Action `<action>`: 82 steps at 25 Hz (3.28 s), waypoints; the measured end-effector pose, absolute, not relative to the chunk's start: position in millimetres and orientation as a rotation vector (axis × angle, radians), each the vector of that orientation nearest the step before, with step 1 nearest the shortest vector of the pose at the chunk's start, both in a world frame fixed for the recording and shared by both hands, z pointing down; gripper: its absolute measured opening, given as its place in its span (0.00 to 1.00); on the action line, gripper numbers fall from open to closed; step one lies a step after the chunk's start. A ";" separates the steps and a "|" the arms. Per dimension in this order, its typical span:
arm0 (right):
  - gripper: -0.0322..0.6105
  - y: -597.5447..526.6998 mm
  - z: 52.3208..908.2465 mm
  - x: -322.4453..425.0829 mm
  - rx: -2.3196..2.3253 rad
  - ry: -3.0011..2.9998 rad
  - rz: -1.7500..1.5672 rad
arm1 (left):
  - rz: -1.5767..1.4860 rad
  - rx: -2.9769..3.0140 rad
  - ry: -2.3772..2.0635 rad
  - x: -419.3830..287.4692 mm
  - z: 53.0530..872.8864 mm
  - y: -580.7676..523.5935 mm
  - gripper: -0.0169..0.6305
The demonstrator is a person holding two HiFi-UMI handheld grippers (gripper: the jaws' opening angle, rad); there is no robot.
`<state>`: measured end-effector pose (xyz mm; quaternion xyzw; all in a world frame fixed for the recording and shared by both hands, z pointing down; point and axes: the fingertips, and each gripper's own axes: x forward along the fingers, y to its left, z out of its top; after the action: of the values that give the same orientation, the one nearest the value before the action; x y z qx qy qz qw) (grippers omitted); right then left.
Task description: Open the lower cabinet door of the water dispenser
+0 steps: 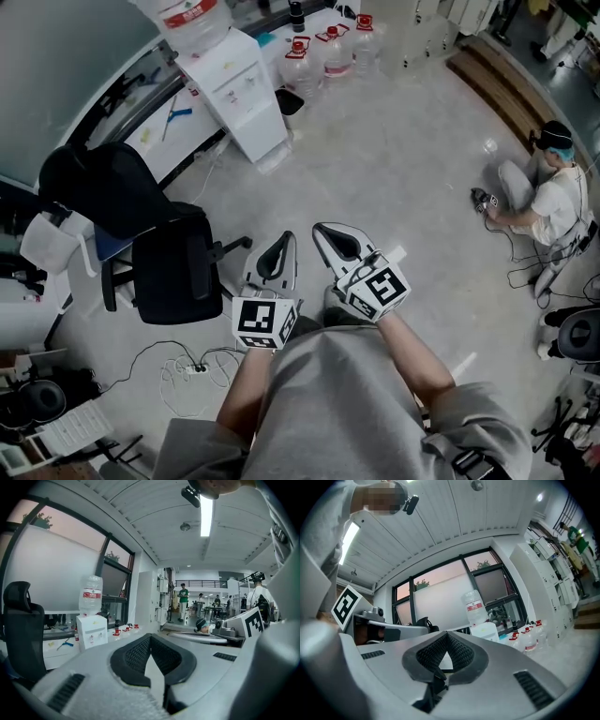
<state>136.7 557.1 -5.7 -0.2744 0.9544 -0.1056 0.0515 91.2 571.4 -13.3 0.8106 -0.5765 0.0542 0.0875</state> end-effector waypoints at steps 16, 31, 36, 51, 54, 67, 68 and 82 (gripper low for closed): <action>0.07 472.8 28.8 134.0 -0.796 2.898 -0.438 | 0.242 2.362 -1.714 90.0 19.8 489.3 0.04; 0.07 342.4 48.2 71.7 -0.902 2.908 -0.536 | 0.249 2.348 -1.611 21.0 39.1 353.7 0.04; 0.07 300.4 50.7 45.5 -0.934 2.914 -0.556 | 0.239 2.344 -1.587 -8.1 41.3 308.4 0.04; 0.07 228.1 55.8 -10.8 -1.002 2.957 -0.530 | 0.166 2.341 -1.526 -66.0 50.4 230.8 0.04; 0.07 212.1 57.0 -12.7 -1.019 2.952 -0.529 | 0.161 2.338 -1.517 -69.1 53.3 216.9 0.04; 0.07 110.2 70.9 -14.8 -0.983 2.951 -0.570 | 0.202 2.288 -1.541 -72.6 71.4 121.0 0.04; 0.07 100.1 72.9 -14.6 -0.977 2.952 -0.578 | 0.208 2.282 -1.542 -71.8 73.8 111.6 0.04; 0.07 -36.7 121.7 -7.6 -0.835 2.998 -0.749 | 0.318 2.127 -1.577 -58.2 118.1 -18.0 0.04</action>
<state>-7.6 -36.7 121.7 -0.2607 0.9362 -0.2338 -0.0297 -58.2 -18.0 118.1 0.7753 -0.5746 0.1158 0.2352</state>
